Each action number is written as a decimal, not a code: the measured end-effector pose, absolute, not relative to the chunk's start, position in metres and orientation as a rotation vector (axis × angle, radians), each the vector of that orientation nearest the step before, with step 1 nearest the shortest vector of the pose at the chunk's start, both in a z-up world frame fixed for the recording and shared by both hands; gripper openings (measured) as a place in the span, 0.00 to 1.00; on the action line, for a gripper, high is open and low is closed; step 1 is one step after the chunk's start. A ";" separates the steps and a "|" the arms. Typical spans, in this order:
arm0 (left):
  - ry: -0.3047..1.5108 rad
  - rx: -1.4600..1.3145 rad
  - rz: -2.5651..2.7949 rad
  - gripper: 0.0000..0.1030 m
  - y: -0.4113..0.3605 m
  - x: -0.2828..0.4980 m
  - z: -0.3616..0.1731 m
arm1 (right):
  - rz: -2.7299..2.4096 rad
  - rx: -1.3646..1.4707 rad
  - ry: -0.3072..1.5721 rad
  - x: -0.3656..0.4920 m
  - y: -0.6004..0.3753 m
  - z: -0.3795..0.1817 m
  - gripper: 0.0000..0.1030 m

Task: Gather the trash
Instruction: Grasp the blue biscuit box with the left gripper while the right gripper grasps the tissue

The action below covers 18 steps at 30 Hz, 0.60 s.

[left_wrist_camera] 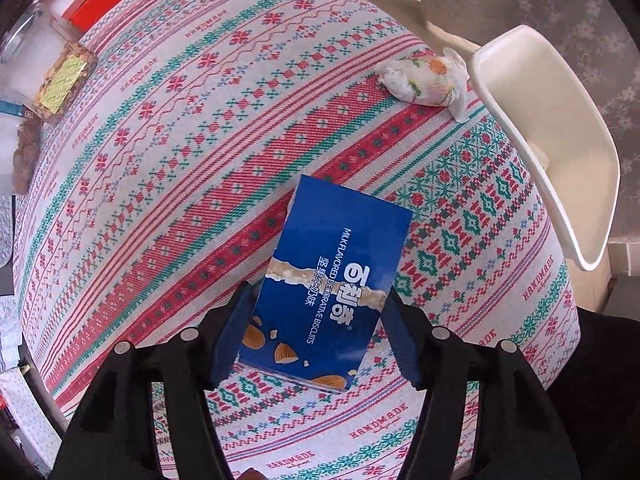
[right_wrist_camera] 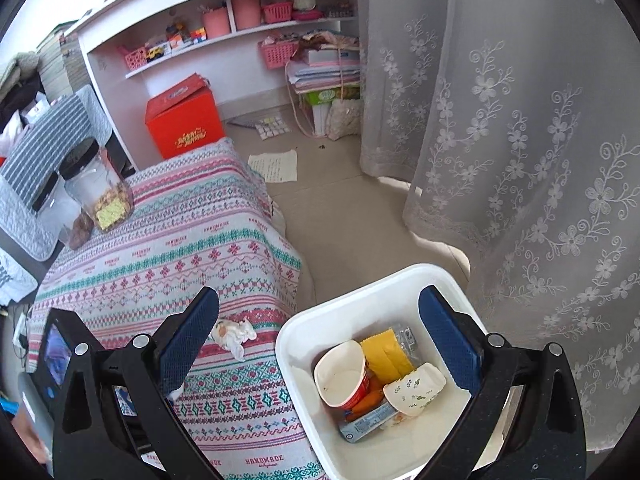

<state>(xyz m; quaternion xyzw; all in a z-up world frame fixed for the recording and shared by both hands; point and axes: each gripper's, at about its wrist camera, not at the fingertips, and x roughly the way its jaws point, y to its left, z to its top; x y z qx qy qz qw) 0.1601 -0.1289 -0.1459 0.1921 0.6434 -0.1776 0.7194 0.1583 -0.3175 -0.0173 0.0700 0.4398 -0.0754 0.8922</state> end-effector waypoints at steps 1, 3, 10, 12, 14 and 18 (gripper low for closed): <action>1.411 0.410 -0.388 0.57 -0.122 0.158 -0.141 | -0.142 0.139 0.940 0.162 -0.314 -0.023 0.93; 1.366 0.360 -0.374 0.56 -0.103 0.154 -0.131 | -0.098 0.126 0.999 0.169 -0.305 -0.037 0.93; 1.233 0.126 -0.322 0.56 -0.022 0.126 -0.088 | 0.051 -0.097 1.124 0.191 -0.250 -0.079 0.93; 1.210 0.062 -0.312 0.56 -0.010 0.116 -0.076 | 0.111 -0.192 1.145 0.198 -0.234 -0.090 0.93; 1.175 0.011 -0.299 0.56 0.004 0.106 -0.072 | 0.140 -0.277 1.163 0.204 -0.223 -0.103 0.92; 1.127 -0.030 -0.264 0.56 0.018 0.108 -0.071 | 0.181 -0.317 1.205 0.210 -0.217 -0.121 0.79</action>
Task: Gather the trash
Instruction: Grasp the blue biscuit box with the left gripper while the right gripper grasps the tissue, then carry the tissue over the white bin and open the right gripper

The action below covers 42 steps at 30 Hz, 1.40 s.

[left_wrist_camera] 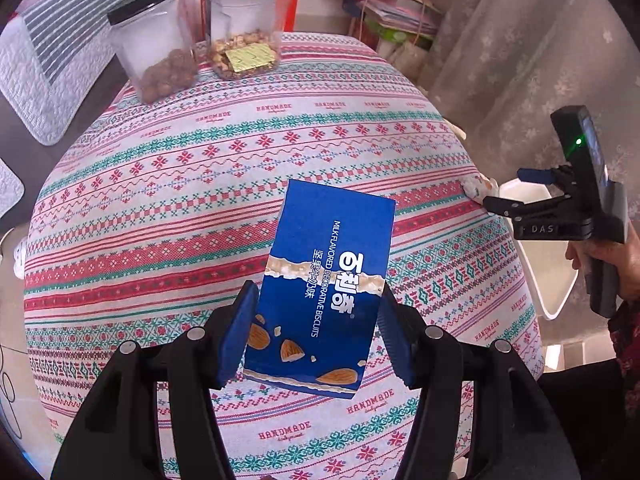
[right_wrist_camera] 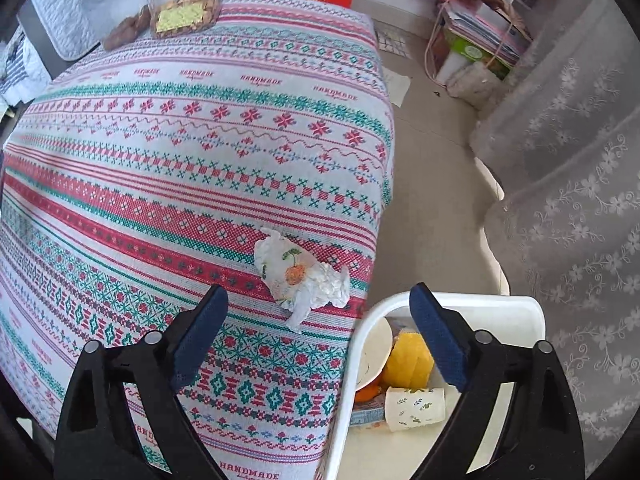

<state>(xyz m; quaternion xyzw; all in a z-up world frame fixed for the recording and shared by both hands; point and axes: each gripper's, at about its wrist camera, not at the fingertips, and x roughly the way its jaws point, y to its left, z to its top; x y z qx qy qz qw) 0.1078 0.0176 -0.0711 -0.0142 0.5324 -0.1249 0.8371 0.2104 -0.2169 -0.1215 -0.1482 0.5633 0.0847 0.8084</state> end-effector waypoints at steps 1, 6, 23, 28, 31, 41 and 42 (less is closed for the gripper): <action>1.118 -0.036 -0.267 0.56 0.020 0.108 -0.069 | 0.190 -0.308 1.214 0.212 -0.217 -0.125 0.72; 1.103 -0.077 -0.265 0.56 0.029 0.120 -0.067 | 0.179 -0.313 1.219 0.216 -0.212 -0.130 0.55; 1.062 -0.200 -0.148 0.56 0.059 0.129 -0.064 | 0.249 -0.179 1.066 0.204 -0.160 -0.083 0.34; 1.001 -0.243 -0.104 0.56 0.069 0.129 -0.055 | 0.297 -0.086 0.943 0.199 -0.143 -0.051 0.34; 0.952 -0.255 -0.075 0.56 0.074 0.128 -0.048 | 0.317 -0.048 0.873 0.197 -0.138 -0.034 0.35; 0.783 -0.282 -0.037 0.56 0.072 0.125 -0.021 | 0.317 0.058 0.664 0.179 -0.131 0.010 0.35; 0.768 -0.279 -0.031 0.56 0.071 0.124 -0.019 | 0.308 0.066 0.645 0.177 -0.132 0.013 0.35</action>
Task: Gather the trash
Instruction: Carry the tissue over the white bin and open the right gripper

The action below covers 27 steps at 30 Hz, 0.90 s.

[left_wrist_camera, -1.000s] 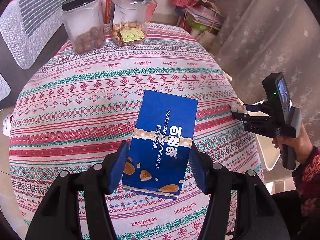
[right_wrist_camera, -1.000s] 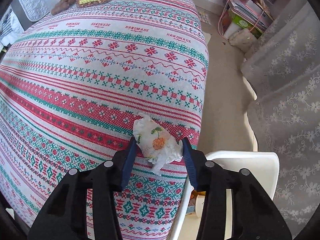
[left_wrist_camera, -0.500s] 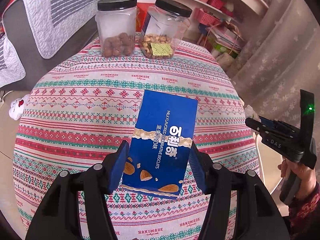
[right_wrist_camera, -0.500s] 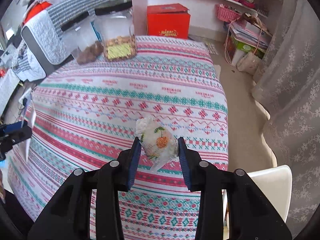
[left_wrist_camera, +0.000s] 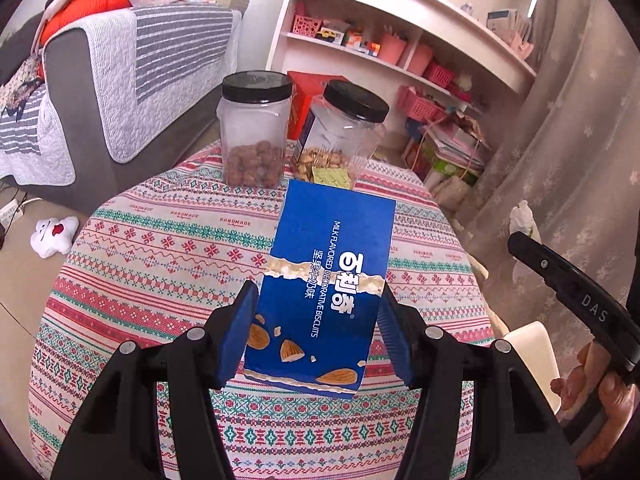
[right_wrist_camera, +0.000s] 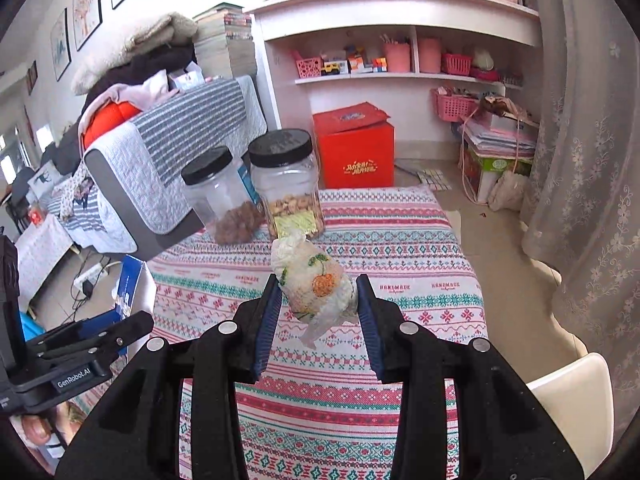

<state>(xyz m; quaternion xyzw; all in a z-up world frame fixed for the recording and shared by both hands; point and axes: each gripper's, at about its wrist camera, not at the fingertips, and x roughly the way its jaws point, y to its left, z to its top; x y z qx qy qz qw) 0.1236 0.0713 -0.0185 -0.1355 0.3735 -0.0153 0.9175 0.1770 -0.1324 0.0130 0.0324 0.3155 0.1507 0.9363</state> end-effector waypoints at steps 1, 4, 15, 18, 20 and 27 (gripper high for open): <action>0.753 -0.276 -0.027 0.56 0.070 0.122 -0.016 | 0.299 0.074 0.624 0.175 -0.135 0.017 0.35; 0.706 -0.276 -0.022 0.56 0.067 0.118 -0.006 | 0.262 0.094 0.570 0.171 -0.145 0.024 0.35; 0.615 -0.217 -0.056 0.56 0.038 0.109 0.021 | 0.107 0.210 0.455 0.150 -0.207 0.050 0.35; 0.606 -0.216 -0.069 0.56 0.030 0.108 0.026 | 0.070 0.238 0.434 0.145 -0.226 0.056 0.36; 0.605 -0.222 -0.080 0.56 0.024 0.108 0.027 | 0.049 0.250 0.421 0.141 -0.237 0.059 0.36; 0.608 -0.200 -0.129 0.56 -0.008 0.105 0.030 | -0.036 0.259 0.390 0.123 -0.279 0.067 0.36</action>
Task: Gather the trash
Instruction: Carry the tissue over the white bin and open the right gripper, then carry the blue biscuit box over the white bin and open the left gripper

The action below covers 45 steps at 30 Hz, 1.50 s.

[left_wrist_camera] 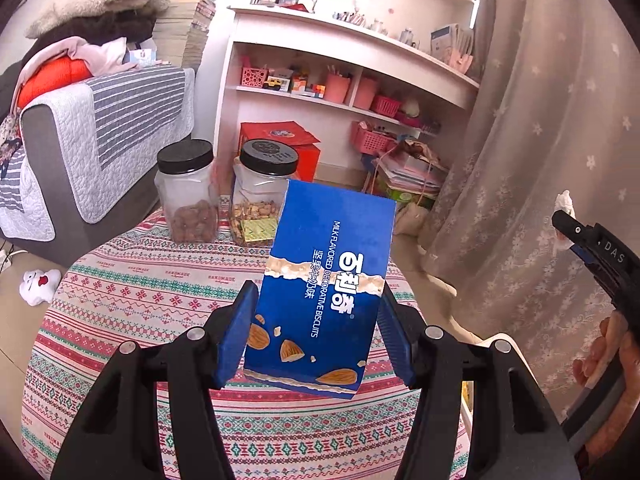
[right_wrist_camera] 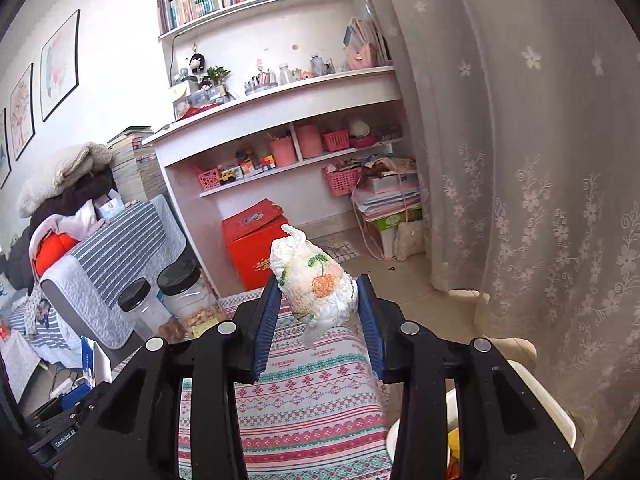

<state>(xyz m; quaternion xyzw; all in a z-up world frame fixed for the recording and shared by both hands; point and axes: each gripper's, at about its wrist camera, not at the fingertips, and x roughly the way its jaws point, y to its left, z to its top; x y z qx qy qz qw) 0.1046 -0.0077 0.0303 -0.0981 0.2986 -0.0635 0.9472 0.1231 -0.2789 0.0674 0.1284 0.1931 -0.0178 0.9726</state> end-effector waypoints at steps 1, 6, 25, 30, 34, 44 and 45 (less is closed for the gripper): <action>0.610 -0.197 -0.138 0.56 -0.013 0.105 0.031 | -0.050 0.260 0.389 0.120 -0.286 0.068 0.36; 0.615 -0.178 -0.181 0.56 -0.041 0.102 0.033 | -0.128 0.266 0.405 0.109 -0.325 0.067 0.36; 0.677 -0.133 -0.425 0.56 -0.185 0.106 0.038 | -0.302 0.338 0.581 0.070 -0.433 0.034 0.80; 0.674 -0.133 -0.505 0.56 -0.229 0.102 0.048 | -0.448 0.310 0.479 0.049 -0.448 0.051 0.93; 0.663 -0.113 -0.563 0.57 -0.261 0.096 0.056 | -0.557 0.312 0.446 0.035 -0.469 0.057 0.93; 0.725 -0.053 -0.670 0.57 -0.324 0.091 0.049 | -0.672 0.416 0.402 0.006 -0.512 0.059 0.93; 0.741 -0.041 -0.678 0.58 -0.330 0.091 0.047 | -0.677 0.420 0.397 0.004 -0.514 0.059 0.93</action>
